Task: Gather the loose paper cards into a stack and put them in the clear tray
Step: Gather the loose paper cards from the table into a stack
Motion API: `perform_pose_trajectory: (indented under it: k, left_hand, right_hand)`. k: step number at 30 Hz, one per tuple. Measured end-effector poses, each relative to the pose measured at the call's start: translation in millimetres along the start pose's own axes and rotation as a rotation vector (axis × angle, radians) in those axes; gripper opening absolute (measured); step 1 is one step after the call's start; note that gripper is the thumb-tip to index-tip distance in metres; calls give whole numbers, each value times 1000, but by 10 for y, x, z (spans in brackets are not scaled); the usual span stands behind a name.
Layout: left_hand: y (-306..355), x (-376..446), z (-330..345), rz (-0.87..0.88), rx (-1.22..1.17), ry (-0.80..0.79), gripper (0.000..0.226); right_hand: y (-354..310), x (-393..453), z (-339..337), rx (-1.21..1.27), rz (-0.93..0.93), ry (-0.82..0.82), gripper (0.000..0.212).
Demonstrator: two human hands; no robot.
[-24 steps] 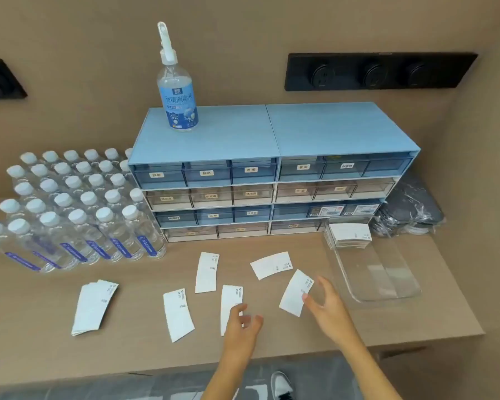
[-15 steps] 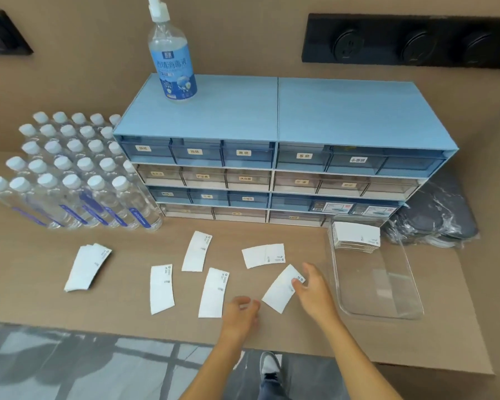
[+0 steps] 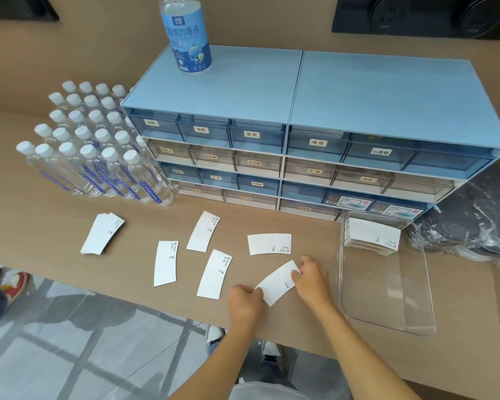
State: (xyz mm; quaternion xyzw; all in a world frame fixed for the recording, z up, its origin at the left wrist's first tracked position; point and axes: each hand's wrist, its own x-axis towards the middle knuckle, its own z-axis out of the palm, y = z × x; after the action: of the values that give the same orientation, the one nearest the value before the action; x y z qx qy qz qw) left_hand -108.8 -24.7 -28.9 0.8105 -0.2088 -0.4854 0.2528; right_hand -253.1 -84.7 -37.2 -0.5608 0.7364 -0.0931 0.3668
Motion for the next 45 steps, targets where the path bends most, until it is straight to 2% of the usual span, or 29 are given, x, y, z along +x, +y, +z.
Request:
perform_pose_trajectory:
  k: [7, 12, 21, 26, 33, 37, 41, 45]
  left_hand:
    - [-28, 170, -11, 3, 163, 17, 28]
    - [2, 243, -82, 23, 151, 73, 22]
    - [556, 587, -78, 144, 130, 63, 11]
    - [785, 783, -14, 191, 179, 81, 9]
    - [761, 890, 24, 133, 237, 127, 24]
    - [762, 887, 23, 107, 200, 81, 26]
    - [741, 864, -40, 95, 163, 46, 21]
    - [527, 781, -237, 61, 72, 93, 17]
  right_hand:
    - [5, -100, 118, 54, 62, 27, 18]
    - [-44, -81, 158, 137, 109, -5, 16]
    - [-377, 295, 17, 182, 135, 82, 19]
    - [-498, 515, -3, 96, 170, 76, 33]
    - [-569, 595, 50, 117, 237, 46, 32]
    - [-554, 578, 97, 165, 240, 79, 34]
    - [-506, 557, 117, 263, 205, 59, 25]
    - [-545, 475, 203, 306, 125, 17, 21]
